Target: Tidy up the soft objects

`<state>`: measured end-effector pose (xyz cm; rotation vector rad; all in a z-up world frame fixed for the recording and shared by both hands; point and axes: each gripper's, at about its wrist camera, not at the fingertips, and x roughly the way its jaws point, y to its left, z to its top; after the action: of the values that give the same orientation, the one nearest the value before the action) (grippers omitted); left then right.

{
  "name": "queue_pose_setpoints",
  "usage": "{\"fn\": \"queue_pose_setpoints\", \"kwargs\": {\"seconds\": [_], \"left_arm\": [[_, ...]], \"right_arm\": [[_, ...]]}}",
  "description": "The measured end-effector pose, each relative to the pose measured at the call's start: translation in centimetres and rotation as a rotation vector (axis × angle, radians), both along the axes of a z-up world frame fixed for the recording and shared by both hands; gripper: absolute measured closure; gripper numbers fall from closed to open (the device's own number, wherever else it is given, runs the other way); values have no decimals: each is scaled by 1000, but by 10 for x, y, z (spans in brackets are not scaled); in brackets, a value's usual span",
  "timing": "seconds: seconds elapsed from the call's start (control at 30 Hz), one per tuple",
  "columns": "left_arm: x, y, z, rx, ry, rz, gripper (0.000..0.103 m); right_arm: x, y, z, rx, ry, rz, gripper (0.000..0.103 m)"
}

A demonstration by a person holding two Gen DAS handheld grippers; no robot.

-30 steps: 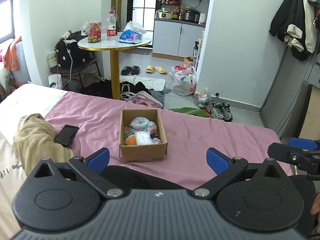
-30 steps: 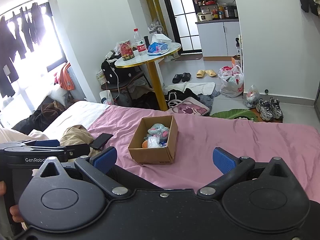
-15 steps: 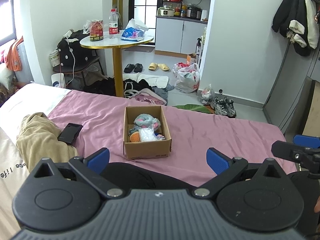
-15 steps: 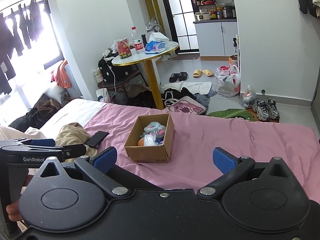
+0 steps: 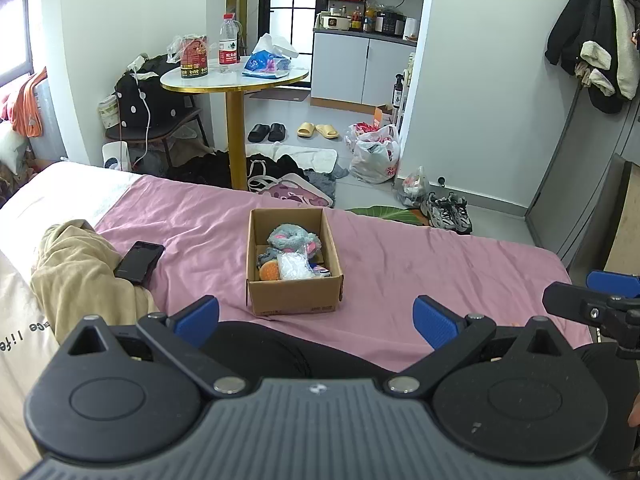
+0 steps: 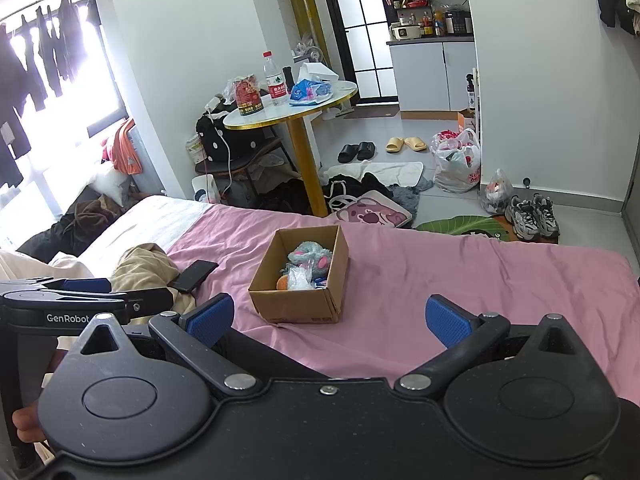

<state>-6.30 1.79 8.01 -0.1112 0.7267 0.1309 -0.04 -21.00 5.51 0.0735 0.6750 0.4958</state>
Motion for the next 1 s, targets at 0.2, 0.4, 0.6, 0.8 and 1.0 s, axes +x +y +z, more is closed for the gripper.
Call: {"fn": "queue_pose_setpoints", "kwargs": {"seconds": [0.2,0.4,0.6,0.8,1.0], "left_arm": [[0,0,-1,1,2,2,1],[-1,1,-2,-1,1,2,1],[-2,4,-4,0,3,11,1],[-2,6,-3,-5,2,14,1],[-2,6,-3,-2,6,13,1]], "right_arm": [[0,0,-1,0,-2,3,0],[-1,-2,-3,-3,-2,4,0],[-1,-2,-4,-3,6,2,0],[-2,-2,-2,-7,-2,5,0],[-1,-1,-2,-14,3,0,0]]}}
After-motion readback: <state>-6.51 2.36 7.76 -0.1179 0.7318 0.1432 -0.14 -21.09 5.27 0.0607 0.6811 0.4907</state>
